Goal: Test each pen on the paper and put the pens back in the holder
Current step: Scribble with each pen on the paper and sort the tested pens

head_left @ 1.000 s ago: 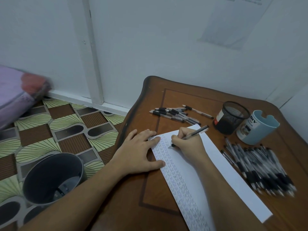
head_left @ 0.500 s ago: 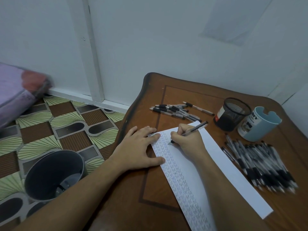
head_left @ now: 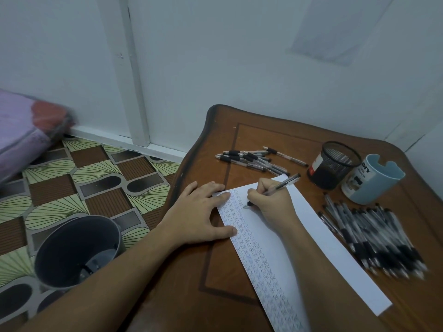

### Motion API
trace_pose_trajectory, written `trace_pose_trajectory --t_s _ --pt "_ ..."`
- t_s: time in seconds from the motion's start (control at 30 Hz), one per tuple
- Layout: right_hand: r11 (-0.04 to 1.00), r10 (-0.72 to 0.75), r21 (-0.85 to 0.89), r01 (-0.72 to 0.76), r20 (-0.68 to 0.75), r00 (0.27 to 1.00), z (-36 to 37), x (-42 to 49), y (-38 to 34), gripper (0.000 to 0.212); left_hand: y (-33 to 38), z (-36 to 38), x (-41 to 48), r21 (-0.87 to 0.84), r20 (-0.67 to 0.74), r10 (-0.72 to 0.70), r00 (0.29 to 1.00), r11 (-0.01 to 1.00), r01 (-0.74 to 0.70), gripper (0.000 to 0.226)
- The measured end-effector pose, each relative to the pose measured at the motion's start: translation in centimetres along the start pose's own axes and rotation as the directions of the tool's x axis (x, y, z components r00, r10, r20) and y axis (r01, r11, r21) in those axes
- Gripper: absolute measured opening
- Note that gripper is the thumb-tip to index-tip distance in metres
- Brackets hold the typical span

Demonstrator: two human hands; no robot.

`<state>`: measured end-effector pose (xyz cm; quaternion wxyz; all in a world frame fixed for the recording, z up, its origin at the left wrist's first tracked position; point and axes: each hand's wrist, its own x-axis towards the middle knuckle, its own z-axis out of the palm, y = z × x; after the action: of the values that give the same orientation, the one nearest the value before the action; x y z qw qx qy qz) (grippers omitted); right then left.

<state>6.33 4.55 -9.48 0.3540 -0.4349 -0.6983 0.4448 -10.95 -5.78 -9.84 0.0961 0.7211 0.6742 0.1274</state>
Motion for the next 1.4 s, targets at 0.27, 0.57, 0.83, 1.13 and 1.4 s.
trace_pose_trajectory --t_s 0.27,0.57,0.83,1.13,1.4 --pt "0.999 -0.010 -0.031 0.010 0.007 1.000 -0.1 0.0 -0.2 0.035 0.0 0.1 0.1 0.005 0.004 0.001 1.000 1.000 -0.001 0.100" --pt "0.996 -0.006 -0.088 0.005 -0.010 1.000 -0.1 -0.1 -0.3 0.036 -0.1 0.0 0.0 0.001 0.003 0.003 1.000 1.000 -0.003 0.095" --pt "0.997 0.000 -0.075 -0.001 -0.005 1.000 -0.2 -0.1 -0.4 0.036 0.0 0.0 0.0 0.003 -0.001 0.003 1.000 1.000 -0.003 0.094" --pt "0.992 0.037 -0.119 -0.040 -0.031 0.999 0.0 0.0 -0.2 0.027 0.0 -0.1 0.0 0.024 0.012 -0.010 1.000 1.000 0.010 0.093" --pt "0.813 0.294 0.560 -0.159 -0.159 0.943 -1.6 0.7 -1.2 0.020 0.1 -0.2 0.0 0.038 0.024 -0.010 1.000 0.999 0.009 0.094"
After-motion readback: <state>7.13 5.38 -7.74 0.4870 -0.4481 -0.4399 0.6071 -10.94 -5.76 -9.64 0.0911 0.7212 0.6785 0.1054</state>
